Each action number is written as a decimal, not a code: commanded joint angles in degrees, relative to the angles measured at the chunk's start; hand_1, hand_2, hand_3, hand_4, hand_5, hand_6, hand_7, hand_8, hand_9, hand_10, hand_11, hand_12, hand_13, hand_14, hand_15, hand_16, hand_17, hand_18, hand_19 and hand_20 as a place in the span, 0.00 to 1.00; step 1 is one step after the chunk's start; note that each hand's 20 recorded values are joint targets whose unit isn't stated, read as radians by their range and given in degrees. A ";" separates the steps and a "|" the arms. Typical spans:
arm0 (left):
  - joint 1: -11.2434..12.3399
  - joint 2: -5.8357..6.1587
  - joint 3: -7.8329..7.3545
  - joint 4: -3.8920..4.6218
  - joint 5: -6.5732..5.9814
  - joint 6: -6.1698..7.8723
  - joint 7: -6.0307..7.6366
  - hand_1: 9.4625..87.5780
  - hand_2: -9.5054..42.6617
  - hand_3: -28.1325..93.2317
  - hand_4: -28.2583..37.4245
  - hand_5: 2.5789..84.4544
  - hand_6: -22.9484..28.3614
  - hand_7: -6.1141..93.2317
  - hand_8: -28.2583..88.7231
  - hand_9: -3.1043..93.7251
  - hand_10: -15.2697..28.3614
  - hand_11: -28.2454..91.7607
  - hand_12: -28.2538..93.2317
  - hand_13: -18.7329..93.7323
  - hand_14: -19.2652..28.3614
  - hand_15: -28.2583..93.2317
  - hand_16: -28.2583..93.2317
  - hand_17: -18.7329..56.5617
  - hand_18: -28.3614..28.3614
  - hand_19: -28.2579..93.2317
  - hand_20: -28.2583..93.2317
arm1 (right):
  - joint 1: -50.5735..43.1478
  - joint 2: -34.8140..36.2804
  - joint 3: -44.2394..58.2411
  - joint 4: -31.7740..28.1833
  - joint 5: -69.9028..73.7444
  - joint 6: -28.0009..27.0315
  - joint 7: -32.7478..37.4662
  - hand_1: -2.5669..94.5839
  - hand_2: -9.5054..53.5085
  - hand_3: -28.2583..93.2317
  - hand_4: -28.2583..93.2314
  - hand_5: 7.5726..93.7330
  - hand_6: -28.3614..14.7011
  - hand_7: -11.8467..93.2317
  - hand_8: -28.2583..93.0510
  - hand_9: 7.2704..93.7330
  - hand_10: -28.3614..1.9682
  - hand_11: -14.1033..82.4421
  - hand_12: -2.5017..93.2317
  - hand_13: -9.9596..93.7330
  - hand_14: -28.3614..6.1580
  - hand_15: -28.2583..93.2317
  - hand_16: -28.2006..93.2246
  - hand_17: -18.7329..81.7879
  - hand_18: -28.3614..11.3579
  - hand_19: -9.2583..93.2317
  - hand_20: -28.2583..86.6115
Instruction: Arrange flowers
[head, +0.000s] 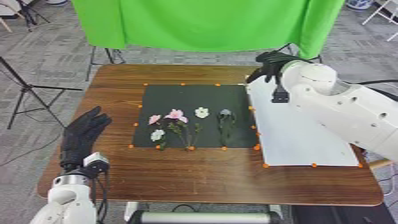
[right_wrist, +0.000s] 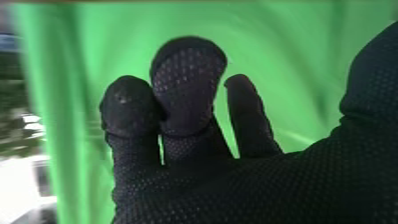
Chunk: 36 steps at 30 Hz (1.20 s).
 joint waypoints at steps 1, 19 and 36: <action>0.78 -0.27 -0.10 -0.42 0.19 -0.51 -0.39 0.34 0.48 0.81 0.05 0.61 0.51 0.22 0.17 0.56 0.65 0.42 0.32 0.56 0.74 0.43 0.21 0.45 0.70 0.30 0.41 | -1.11 -0.34 -1.06 6.49 -1.11 1.45 2.27 0.20 0.00 0.73 0.12 0.27 0.63 0.14 0.20 0.36 0.23 0.18 0.16 0.87 0.62 0.77 0.45 0.72 0.20 1.00 0.68; -0.88 0.21 0.84 0.37 0.33 -1.34 -0.89 0.33 0.47 0.82 0.05 0.61 0.52 0.22 0.17 0.56 0.66 0.42 0.33 0.56 0.74 0.43 0.21 0.44 0.70 0.30 0.41 | -5.74 -2.88 -4.23 13.51 -3.96 13.37 3.32 0.30 0.00 0.79 0.12 0.44 0.67 0.23 0.17 0.62 0.43 0.23 0.18 0.95 0.71 0.77 0.45 0.79 0.25 1.00 0.72; -1.21 -0.02 1.12 0.57 0.36 -1.37 -0.73 0.33 0.46 0.81 0.05 0.61 0.52 0.22 0.17 0.56 0.66 0.42 0.33 0.56 0.74 0.43 0.21 0.44 0.70 0.30 0.41 | -7.68 -1.35 -7.05 10.83 -9.62 35.94 0.23 0.60 0.05 0.75 0.04 0.82 0.73 0.30 0.24 0.91 0.64 0.25 0.22 1.00 0.81 0.77 0.43 0.86 0.33 1.00 0.72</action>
